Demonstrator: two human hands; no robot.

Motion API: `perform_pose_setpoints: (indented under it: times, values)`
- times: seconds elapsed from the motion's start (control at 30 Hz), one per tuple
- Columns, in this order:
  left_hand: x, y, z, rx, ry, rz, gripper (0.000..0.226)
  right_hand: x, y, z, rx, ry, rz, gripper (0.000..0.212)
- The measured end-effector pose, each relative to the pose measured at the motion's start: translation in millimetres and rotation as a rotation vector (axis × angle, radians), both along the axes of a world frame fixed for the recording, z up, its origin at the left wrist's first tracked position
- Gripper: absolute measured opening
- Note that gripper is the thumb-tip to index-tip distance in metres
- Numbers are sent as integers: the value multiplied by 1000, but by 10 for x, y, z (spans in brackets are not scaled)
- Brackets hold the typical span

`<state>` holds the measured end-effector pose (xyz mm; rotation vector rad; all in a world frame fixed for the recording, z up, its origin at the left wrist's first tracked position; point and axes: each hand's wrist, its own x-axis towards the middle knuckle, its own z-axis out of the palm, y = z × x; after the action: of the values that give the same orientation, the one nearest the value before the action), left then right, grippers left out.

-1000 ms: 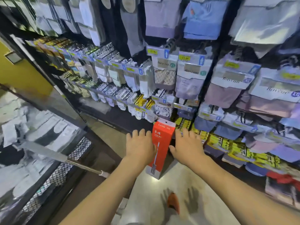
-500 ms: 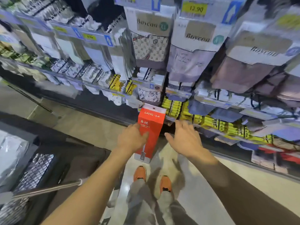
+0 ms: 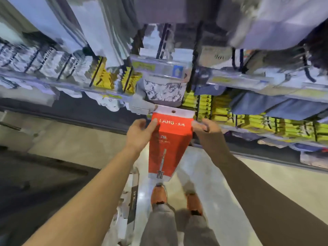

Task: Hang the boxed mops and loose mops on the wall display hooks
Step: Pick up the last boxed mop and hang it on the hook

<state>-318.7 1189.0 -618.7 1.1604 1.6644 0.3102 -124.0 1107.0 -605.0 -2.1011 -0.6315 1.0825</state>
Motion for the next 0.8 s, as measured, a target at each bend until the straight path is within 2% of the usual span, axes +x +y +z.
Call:
perform_pose_setpoints:
  times: [0.03, 0.13, 0.2, 0.23, 0.4, 0.53, 0.67, 0.8]
  values:
    - [6, 37, -106, -11, -21, 7, 59, -30, 47, -68, 1, -63, 34, 21]
    - [32, 147, -460, -27, -82, 46, 64, -12, 212, -401, 84, -11, -116, 16]
    - [63, 191, -596, -52, -113, 42, 53, -82, 287, -513, 28, -49, -84, 28]
    - [74, 211, -669, -60, -132, 44, 49, -91, 292, -575, 15, -9, -87, 33]
    - [87, 259, -800, -113, -294, 89, 28, -117, 286, -913, 55, 20, -93, 47]
    - [9, 202, -797, -139, -392, 67, 12, -210, 151, -908, 77, 16, -153, 30]
    - [-81, 79, -729, -127, -421, 62, 17, -309, 4, -875, 83, 80, -244, 24]
    - [-149, -114, -696, -71, -413, 62, 7, -388, -237, -824, 117, 95, -260, 15]
